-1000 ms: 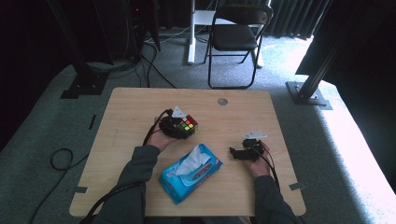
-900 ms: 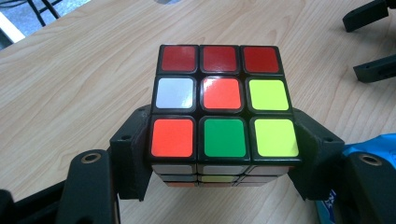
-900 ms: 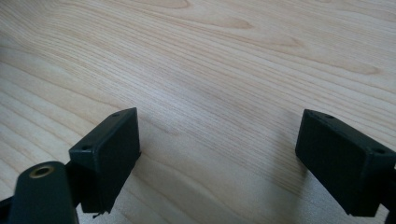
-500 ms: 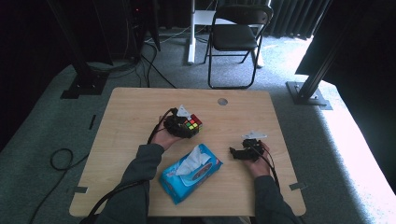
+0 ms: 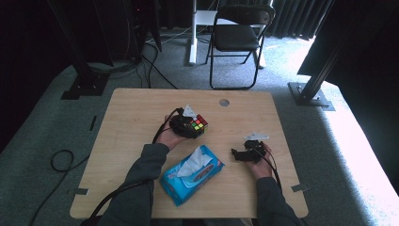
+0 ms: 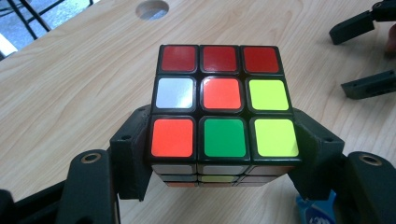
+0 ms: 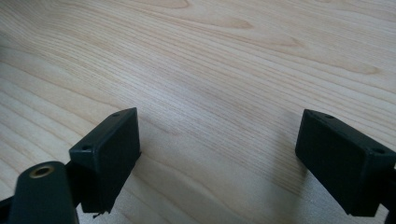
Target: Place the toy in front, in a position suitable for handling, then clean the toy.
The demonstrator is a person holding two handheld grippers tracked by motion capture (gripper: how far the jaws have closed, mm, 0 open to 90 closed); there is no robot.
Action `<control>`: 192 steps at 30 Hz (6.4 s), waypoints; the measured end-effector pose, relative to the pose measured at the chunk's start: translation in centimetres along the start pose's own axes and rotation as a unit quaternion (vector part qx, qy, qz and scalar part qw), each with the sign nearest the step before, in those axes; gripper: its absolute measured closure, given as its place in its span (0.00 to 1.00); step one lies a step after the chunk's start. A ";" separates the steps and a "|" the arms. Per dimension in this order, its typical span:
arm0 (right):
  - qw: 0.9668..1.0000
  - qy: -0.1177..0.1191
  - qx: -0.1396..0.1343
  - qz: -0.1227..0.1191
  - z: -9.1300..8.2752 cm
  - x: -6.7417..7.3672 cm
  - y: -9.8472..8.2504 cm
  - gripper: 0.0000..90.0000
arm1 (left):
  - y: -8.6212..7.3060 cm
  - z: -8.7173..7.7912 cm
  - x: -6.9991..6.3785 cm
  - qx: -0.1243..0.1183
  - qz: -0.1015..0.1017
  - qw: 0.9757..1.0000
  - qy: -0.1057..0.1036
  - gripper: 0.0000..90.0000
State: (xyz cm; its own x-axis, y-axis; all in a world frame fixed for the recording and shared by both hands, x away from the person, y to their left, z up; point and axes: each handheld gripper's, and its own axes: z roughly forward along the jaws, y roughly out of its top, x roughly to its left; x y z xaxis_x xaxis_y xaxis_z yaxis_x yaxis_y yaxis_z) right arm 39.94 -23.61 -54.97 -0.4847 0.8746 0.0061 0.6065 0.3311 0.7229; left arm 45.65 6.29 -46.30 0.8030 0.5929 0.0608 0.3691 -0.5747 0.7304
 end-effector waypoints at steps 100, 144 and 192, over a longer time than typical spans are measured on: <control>1.000 0.000 0.000 0.000 0.0 0.0 0.0 0.15 | 0.5 0.5 -1.4 0.003 -0.025 0.998 -0.049 0.39; 1.000 -0.001 -0.001 0.001 0.0 0.1 0.0 0.15 | -3.3 -5.7 -3.8 -0.030 -0.063 0.997 -0.046 0.38; 1.000 -0.002 -0.001 0.002 0.0 0.1 0.0 0.15 | -5.6 -6.9 -7.6 -0.028 -0.043 0.994 -0.093 0.42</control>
State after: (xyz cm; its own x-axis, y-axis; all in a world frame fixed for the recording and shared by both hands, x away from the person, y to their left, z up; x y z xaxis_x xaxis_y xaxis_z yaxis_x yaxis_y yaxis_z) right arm 39.84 -23.57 -54.97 -0.4797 0.8774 0.0056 0.6072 0.3274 0.7239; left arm 34.26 8.94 -46.19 0.8441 0.5208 -0.1276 0.4182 -0.4905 0.7646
